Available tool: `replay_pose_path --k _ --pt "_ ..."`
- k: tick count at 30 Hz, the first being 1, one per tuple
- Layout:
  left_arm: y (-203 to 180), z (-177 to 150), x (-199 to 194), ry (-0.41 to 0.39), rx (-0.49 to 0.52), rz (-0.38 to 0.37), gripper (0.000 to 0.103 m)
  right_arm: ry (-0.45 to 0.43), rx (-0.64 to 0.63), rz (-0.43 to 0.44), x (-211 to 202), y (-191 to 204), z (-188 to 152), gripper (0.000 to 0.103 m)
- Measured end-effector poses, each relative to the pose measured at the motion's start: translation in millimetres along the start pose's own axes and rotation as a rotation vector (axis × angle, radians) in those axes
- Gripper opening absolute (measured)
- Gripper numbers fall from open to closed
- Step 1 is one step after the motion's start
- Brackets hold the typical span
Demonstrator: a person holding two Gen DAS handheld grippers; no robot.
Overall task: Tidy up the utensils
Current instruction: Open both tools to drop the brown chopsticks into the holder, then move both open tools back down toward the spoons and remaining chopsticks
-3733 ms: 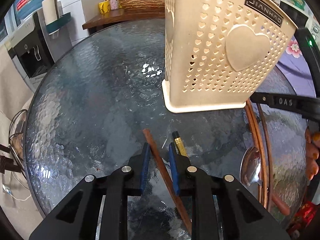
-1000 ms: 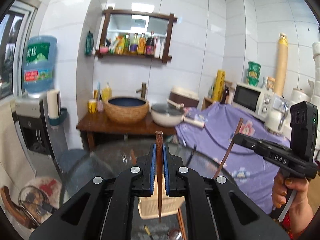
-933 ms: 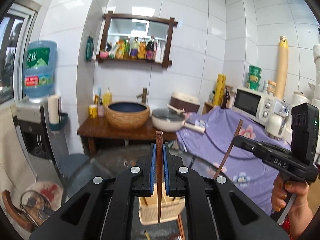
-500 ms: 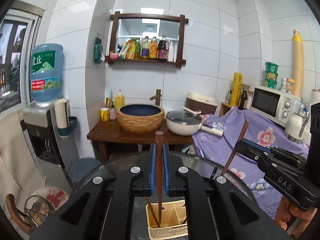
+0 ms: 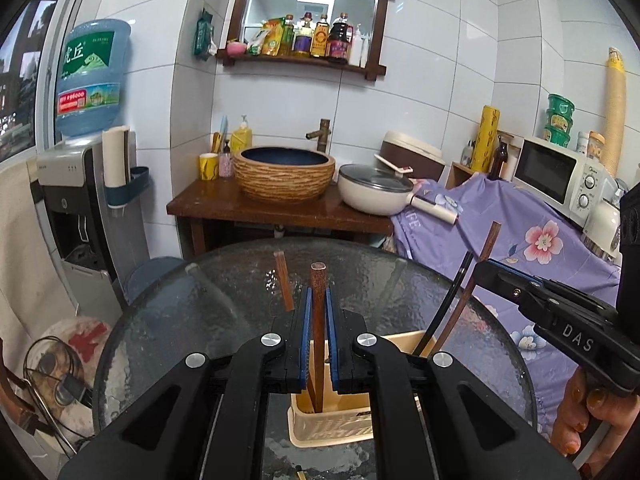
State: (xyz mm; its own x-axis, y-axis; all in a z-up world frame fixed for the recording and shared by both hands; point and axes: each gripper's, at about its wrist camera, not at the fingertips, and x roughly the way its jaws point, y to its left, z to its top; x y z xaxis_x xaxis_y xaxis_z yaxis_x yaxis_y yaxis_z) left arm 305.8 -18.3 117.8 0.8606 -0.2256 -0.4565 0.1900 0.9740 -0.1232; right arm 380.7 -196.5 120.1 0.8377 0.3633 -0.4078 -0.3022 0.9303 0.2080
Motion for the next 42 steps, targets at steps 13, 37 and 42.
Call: replay_pose_path --k 13,37,42 --pt "-2.8 -12.2 -9.7 -0.025 0.037 -0.006 0.054 -0.01 0.024 -0.018 -0.6 -9.4 -15.4 0.052" --pt "36.6 -151.1 -18.3 0.252 -0.067 0.006 0.072 0.176 -0.085 -0.041 -34.3 -4.3 -135.4 0.06" --pt "36.6 -180.3 -5.6 0.342 -0.071 -0.01 0.055 0.284 -0.068 -0.033 -15.3 -0.9 -174.4 0.059"
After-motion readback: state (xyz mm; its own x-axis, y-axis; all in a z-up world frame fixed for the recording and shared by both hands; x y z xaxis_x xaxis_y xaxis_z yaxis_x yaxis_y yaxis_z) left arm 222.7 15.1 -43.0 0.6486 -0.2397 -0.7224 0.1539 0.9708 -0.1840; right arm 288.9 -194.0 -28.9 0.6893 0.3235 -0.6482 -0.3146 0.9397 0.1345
